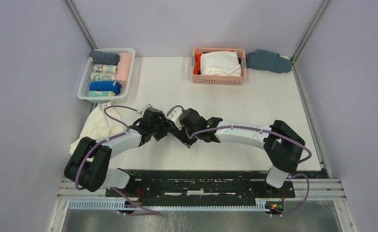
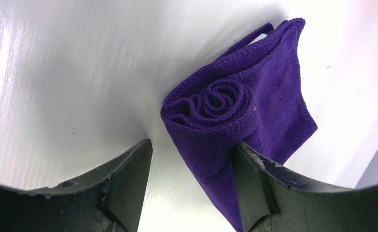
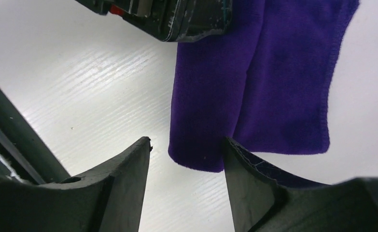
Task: Roll the towels
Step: Roll the towel at the center of the board.
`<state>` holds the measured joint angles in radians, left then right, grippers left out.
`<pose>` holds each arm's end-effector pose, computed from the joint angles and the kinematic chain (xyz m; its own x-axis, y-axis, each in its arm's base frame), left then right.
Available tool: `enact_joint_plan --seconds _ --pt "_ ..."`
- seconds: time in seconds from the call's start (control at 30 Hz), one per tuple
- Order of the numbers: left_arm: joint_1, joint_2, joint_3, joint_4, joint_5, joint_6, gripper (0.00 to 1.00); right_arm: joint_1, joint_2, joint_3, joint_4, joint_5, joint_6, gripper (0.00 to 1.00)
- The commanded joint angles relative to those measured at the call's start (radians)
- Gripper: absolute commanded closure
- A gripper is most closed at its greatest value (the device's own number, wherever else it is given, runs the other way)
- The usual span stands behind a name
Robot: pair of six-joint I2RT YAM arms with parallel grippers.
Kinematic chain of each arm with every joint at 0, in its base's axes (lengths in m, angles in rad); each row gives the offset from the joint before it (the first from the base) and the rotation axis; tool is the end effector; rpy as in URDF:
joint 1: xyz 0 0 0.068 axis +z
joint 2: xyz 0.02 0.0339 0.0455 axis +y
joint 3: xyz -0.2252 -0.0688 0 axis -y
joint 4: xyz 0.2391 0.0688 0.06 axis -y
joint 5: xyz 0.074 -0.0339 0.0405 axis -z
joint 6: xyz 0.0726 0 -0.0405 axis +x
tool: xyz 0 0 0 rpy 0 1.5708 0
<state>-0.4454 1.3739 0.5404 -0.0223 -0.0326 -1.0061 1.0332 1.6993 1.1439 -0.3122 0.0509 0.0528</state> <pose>0.2512 -0.1173 0.0870 -0.7121 -0.5956 -0.3716 -0.3555 0.7624 -0.5407 0.1969 0.3231 0.1500 -0.4344 -0.6258 -0.6478 -0.8192 0.5735 -0.0046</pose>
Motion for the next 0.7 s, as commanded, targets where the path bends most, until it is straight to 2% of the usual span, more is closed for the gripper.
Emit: enact_joint_plan --seconds 0.0,0.4,0.47,0.53,0.67 --pt "0.003 0.047 -0.034 -0.131 -0.058 0.01 0.3 0.014 0.073 0.038 0.065 0.016 -0.061 0.37" --pt "0.001 0.039 -0.025 -0.133 -0.03 0.011 0.25 0.016 0.23 0.046 0.067 0.061 -0.094 0.41" --pt "0.003 0.026 -0.021 -0.134 -0.019 0.011 0.23 0.015 0.251 0.048 0.058 0.065 -0.086 0.46" --pt "0.003 -0.005 -0.02 -0.138 -0.015 0.006 0.21 0.01 0.253 0.048 0.042 0.039 -0.074 0.55" --pt "0.003 -0.103 -0.034 -0.138 -0.017 -0.018 0.16 -0.017 0.214 0.031 0.046 -0.108 -0.033 0.7"
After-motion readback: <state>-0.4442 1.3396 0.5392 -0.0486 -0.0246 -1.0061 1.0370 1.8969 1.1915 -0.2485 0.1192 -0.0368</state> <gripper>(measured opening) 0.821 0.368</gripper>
